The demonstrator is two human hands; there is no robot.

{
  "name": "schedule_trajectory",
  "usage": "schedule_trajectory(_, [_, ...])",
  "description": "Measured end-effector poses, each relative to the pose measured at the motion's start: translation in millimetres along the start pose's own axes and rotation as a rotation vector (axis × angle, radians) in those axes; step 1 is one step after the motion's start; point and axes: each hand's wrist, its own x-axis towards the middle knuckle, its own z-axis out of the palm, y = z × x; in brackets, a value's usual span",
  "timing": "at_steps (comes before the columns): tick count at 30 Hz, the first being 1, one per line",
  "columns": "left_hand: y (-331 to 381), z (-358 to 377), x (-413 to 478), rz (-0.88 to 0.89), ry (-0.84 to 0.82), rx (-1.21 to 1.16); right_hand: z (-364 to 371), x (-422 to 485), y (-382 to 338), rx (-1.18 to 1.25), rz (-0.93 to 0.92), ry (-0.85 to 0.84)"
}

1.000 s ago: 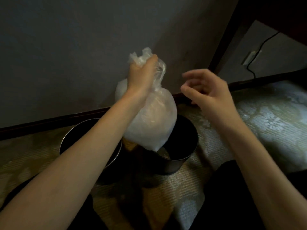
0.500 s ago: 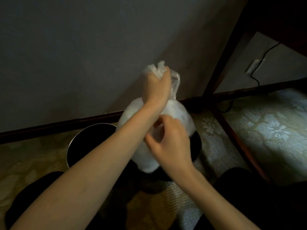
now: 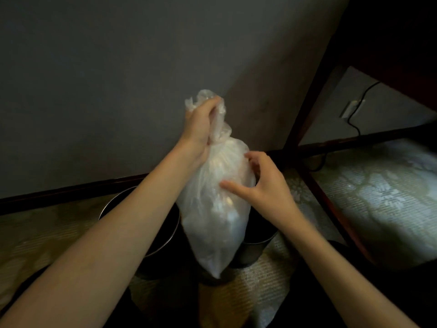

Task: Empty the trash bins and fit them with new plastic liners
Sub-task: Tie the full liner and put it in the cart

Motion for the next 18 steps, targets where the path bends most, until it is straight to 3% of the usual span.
schedule_trajectory(2, [-0.7, 2.0, -2.0, -0.005, 0.026, -0.051, 14.7, -17.4, -7.1, -0.066, -0.025, 0.182])
schedule_trajectory(4, [-4.0, 3.5, -3.9, 0.004, 0.033, -0.038, 26.7, -29.1, -11.4, -0.008, -0.086, 0.163])
schedule_trajectory(7, [-4.4, -2.5, -7.8, 0.033, -0.047, 0.075, 21.8, -28.5, -15.2, 0.229, -0.118, -0.187])
schedule_trajectory(9, [-0.6, -3.8, -12.9, 0.048, -0.082, 0.124, 15.0, -20.1, -14.0, 0.201, -0.139, -0.337])
schedule_trajectory(13, [-3.2, 8.2, -19.6, 0.167, 0.11, 0.162, 28.1, -22.3, -31.3, 0.077, -0.178, -0.524])
schedule_trajectory(18, [-18.1, 17.2, -32.6, 0.147, 0.3, 0.261, 38.6, -27.0, -61.3, -0.018, -0.125, -0.792])
